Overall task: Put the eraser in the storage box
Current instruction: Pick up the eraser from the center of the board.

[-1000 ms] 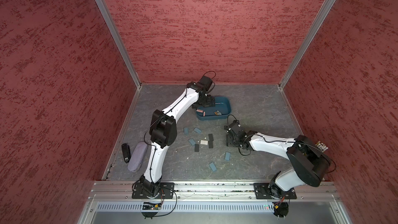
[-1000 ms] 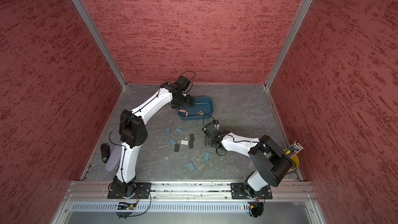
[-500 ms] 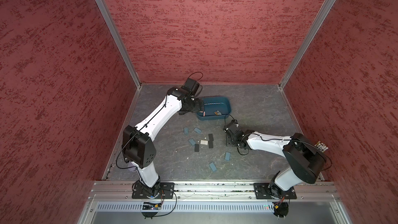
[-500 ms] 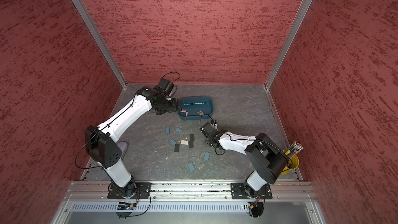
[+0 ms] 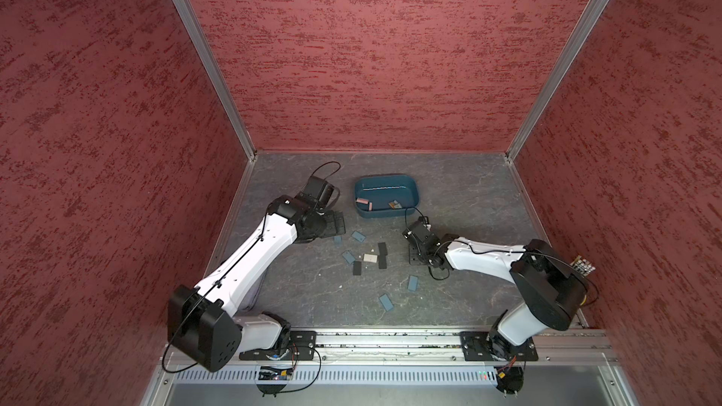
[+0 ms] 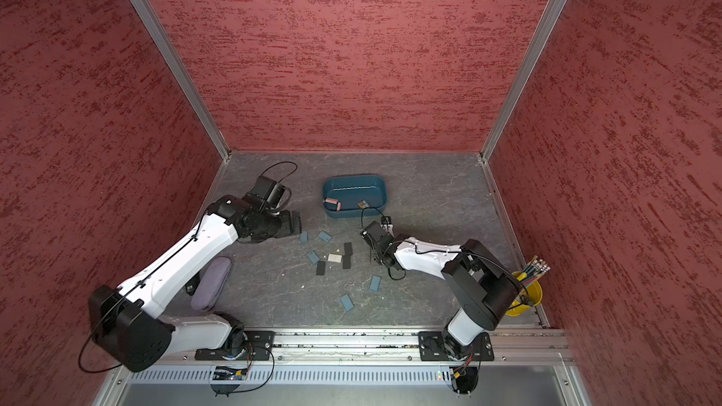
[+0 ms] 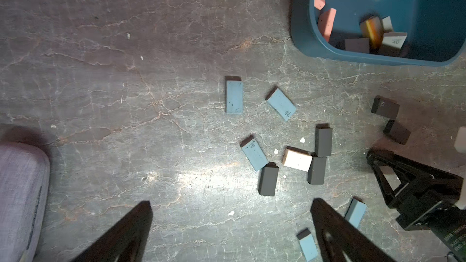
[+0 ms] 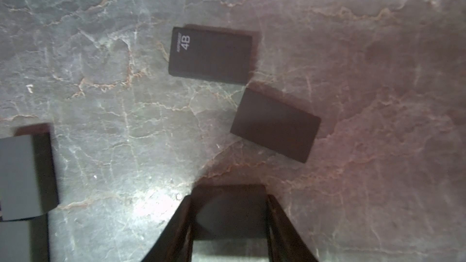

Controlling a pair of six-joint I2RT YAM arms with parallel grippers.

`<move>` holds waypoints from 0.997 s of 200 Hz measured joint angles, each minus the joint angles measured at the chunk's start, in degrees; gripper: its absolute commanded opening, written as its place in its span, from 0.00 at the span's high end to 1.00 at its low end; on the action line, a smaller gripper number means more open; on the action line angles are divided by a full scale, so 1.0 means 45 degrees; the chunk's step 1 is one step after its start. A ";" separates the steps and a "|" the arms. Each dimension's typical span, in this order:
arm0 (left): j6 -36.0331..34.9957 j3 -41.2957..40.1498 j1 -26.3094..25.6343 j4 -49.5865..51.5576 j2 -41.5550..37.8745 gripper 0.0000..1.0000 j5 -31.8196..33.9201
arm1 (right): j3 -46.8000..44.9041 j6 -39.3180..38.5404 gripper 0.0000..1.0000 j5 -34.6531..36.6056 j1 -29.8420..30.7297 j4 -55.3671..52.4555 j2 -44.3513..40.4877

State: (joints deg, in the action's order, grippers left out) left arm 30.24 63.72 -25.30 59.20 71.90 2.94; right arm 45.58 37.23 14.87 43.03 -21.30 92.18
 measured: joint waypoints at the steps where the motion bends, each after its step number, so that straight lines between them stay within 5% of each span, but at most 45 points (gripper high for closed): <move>1: 0.0019 -0.0068 0.0000 -0.0019 -0.0044 0.00 -0.0015 | 0.0000 0.0005 0.59 0.0000 0.0000 0.0000 0.0000; 92: 0.0962 -0.2812 -0.0345 -0.1025 -0.0520 0.00 -0.0457 | 0.0005 0.0024 0.59 0.0049 0.0019 -0.0185 -0.0107; 199: 0.1671 -0.3259 -0.1234 -0.1749 -0.0374 0.00 -0.0500 | 0.0151 0.0015 0.59 0.0044 0.0087 -0.1064 -0.0661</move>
State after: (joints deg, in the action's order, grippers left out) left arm 37.76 49.06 -30.85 51.33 70.22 0.69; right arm 46.26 37.30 15.07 43.42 -26.09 89.21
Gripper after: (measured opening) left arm 0.997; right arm 0.409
